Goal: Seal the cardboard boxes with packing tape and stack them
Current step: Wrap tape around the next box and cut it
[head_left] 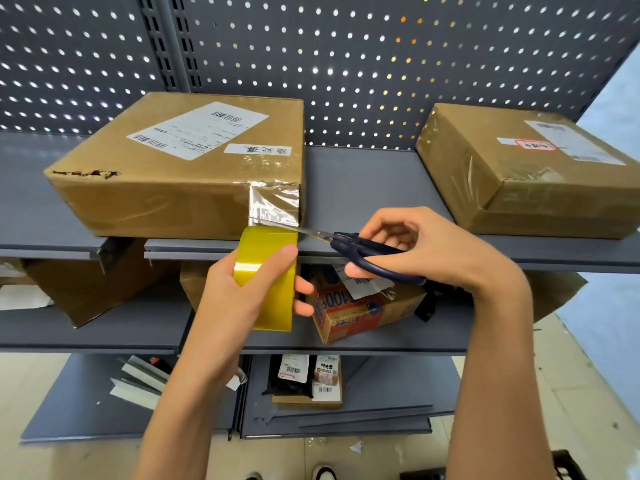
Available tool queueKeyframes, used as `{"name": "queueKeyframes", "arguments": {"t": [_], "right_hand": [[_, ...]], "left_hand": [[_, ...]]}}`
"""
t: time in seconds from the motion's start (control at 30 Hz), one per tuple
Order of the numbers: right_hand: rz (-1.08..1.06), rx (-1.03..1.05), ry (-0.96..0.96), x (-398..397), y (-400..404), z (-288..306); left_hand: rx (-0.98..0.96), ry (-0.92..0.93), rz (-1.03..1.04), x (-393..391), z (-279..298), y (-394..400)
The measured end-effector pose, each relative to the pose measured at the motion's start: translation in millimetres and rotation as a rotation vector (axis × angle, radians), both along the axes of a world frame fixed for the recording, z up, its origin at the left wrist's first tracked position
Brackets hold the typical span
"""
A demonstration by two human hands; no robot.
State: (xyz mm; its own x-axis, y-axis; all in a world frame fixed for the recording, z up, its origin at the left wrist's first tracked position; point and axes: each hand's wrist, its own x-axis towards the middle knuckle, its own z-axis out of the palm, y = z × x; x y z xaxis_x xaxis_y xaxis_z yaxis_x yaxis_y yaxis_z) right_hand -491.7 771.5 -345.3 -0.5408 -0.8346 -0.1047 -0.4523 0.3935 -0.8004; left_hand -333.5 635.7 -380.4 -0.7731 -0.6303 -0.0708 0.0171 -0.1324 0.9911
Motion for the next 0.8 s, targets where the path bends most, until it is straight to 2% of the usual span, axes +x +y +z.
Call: {"name": "queueKeyframes", "arguments": {"t": [0.8], "right_hand": [[0.036,-0.028,0.002,-5.4,6.8,-3.3]], "left_hand": [[-0.015,-0.019,0.03,-0.2,2.0,2.7]]}}
